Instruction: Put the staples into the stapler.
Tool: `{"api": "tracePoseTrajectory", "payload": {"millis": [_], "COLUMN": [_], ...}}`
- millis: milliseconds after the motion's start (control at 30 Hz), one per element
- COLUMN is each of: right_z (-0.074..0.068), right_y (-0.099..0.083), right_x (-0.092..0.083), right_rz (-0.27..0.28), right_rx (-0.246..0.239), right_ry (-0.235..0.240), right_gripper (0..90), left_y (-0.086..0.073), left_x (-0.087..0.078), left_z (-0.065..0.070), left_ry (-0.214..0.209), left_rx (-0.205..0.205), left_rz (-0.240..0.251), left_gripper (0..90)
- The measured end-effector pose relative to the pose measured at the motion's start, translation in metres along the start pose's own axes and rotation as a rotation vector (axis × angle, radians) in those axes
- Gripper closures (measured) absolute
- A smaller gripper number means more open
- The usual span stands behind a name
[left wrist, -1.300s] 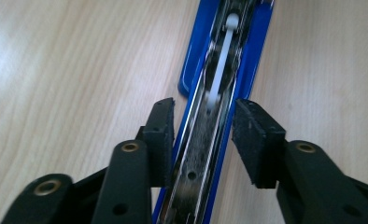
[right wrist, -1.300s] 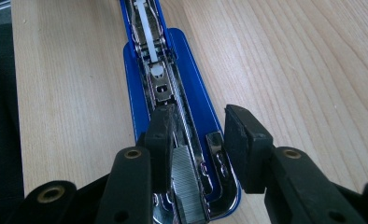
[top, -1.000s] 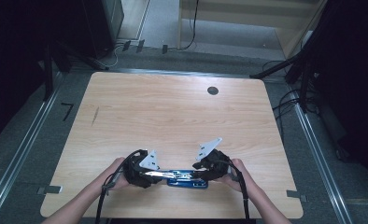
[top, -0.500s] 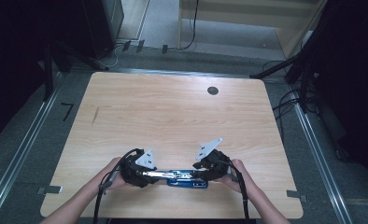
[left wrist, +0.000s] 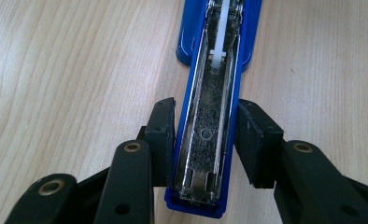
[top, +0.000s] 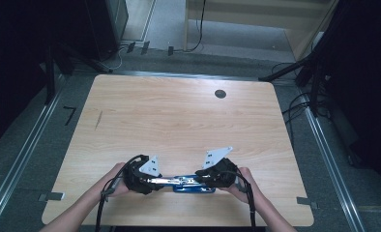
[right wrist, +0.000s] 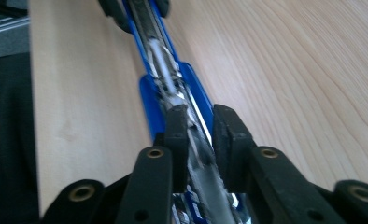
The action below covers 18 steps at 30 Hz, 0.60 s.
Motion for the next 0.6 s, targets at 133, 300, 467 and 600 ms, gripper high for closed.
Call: {"api": "tracePoseTrajectory", "payload": {"millis": [133, 300, 467, 600], "right_z": [-0.004, -0.003, -0.003, -0.001], "right_y": [0.001, -0.002, -0.004, -0.005], "right_x": [0.008, 0.014, 0.016, 0.017], "right_rz": [-0.046, -0.093, -0.106, -0.104], "right_rx": [-0.006, 0.0, 0.015, 0.024], "right_ry": [-0.02, -0.029, -0.027, -0.024], "right_gripper": [84.6, 84.9, 84.9, 86.4], "left_y": [0.001, 0.003, 0.004, 0.005], "left_x": [-0.002, -0.007, -0.009, -0.011], "left_z": [0.001, 0.002, 0.003, 0.003], "left_ry": [0.001, 0.002, 0.006, 0.005], "left_rx": [0.003, 0.004, 0.011, 0.016], "left_rz": [0.002, 0.025, 0.034, 0.039], "left_gripper": [61.9, 62.8, 63.1, 63.2]}}
Point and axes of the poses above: each handheld gripper's, and its own axes: x roughly forward along the jaws, y roughly out of its top, z roughly to its right, the point moved 1 cm from there along x, roughly forward along the jaws, and after that the axes turned 5 degrees about x, right-handed, at the moved point
